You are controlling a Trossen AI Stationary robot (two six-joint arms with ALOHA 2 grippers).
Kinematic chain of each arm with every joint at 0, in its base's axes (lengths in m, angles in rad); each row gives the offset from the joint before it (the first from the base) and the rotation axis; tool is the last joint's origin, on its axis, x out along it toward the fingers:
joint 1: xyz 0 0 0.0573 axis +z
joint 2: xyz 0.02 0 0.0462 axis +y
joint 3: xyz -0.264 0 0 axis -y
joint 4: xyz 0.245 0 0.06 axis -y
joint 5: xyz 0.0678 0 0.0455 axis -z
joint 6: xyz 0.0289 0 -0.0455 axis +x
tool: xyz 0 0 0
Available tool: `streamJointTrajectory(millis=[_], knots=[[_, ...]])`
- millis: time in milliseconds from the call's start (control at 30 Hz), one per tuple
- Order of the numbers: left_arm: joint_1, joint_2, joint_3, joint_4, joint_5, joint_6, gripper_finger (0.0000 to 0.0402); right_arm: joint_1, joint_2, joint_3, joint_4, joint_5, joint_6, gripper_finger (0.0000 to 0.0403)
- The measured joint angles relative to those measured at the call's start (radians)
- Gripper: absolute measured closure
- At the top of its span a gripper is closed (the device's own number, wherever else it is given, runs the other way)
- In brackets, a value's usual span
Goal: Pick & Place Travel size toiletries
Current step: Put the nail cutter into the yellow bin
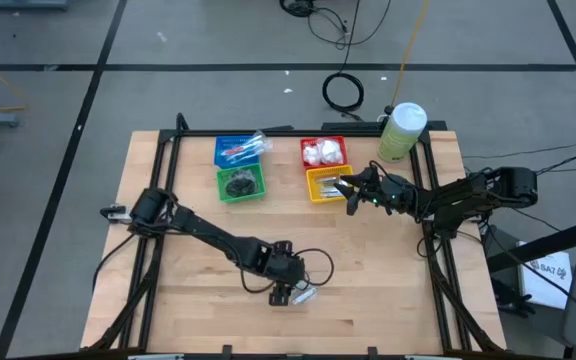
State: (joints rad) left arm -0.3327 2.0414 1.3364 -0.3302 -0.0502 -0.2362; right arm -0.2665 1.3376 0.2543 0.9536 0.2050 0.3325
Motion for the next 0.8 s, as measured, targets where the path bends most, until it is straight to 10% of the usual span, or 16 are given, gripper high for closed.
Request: streamJointTrajectory(millis=[533, 800], knots=[[0.016, 0.007, 0.001, -0.258, -0.297, -0.156, 0.0112, 0.007, 0.000, 0.000, 0.006, -0.001, 0.011, 0.0237], [0.048, -0.075, -0.006, -0.356, -0.264, -0.125, 0.0112, 0.007, 0.000, 0.000, 0.006, -0.001, 0.011, 0.0237]])
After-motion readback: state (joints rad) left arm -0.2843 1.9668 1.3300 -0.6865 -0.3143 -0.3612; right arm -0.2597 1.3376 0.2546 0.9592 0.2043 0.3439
